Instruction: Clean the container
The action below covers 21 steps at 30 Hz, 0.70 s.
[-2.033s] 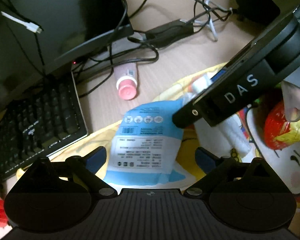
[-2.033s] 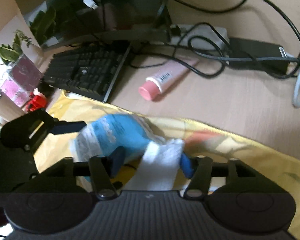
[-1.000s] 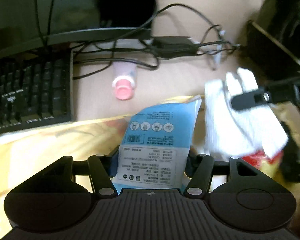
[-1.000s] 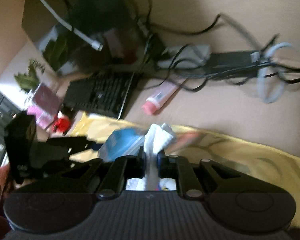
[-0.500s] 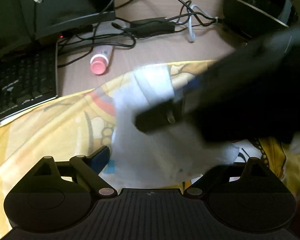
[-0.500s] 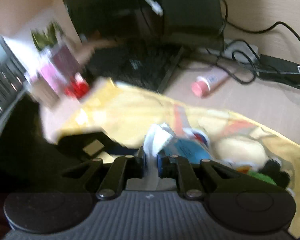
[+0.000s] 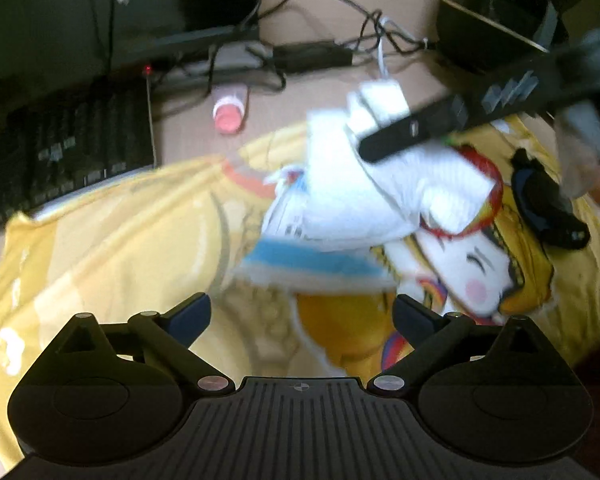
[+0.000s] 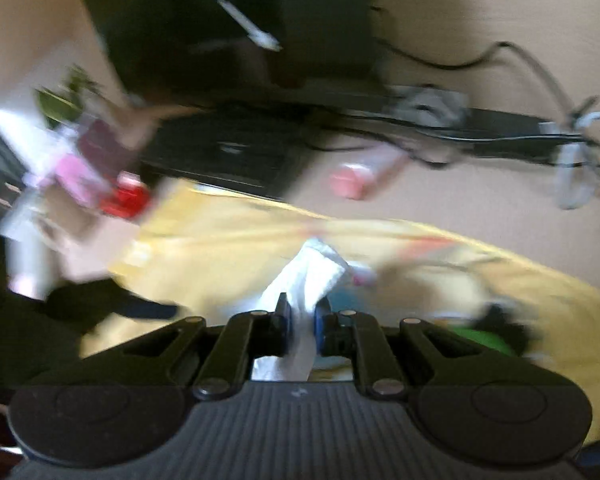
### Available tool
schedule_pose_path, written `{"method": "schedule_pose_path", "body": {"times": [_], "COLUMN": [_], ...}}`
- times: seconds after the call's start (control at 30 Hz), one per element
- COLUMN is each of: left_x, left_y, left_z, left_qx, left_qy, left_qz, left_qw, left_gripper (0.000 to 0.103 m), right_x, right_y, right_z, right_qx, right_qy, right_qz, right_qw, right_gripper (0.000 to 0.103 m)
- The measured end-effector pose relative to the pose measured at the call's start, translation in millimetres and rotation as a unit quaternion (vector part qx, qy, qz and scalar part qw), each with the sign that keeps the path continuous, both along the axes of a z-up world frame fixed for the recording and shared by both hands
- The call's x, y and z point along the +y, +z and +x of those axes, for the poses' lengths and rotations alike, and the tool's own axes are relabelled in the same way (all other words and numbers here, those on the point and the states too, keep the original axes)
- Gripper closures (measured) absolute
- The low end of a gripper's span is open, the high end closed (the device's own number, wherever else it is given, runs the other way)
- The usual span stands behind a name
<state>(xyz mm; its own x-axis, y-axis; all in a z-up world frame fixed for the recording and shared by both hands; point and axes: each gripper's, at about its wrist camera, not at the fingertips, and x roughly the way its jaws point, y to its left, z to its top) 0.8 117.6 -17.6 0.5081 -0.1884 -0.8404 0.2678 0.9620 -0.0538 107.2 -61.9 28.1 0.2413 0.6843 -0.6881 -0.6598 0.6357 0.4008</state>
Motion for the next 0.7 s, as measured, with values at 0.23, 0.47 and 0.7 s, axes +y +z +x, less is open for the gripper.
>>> {"method": "schedule_pose_path", "body": {"times": [0.23, 0.47, 0.7], "left_x": [-24.2, -64.4, -76.2], "left_y": [5.5, 8.2, -27.1], "left_z": [8.0, 46.8, 96.3], "left_qx": [-0.02, -0.06, -0.017], "left_qy": [-0.053, -0.084, -0.067], "left_qz": [0.045, 0.071, 0.071], "left_qw": [0.9974, 0.9921, 0.9951], "left_gripper": [0.003, 0.001, 0.002], "right_x": [21.2, -37.9, -46.1], "right_y": [-22.5, 6.5, 1.7], "right_z": [-26.4, 33.1, 57.2], "right_qx": [-0.004, 0.007, 0.005], "right_qy": [0.055, -0.082, -0.103], "right_qz": [-0.056, -0.007, -0.016], "right_qw": [0.997, 0.997, 0.995], "right_gripper": [0.09, 0.09, 0.089]}}
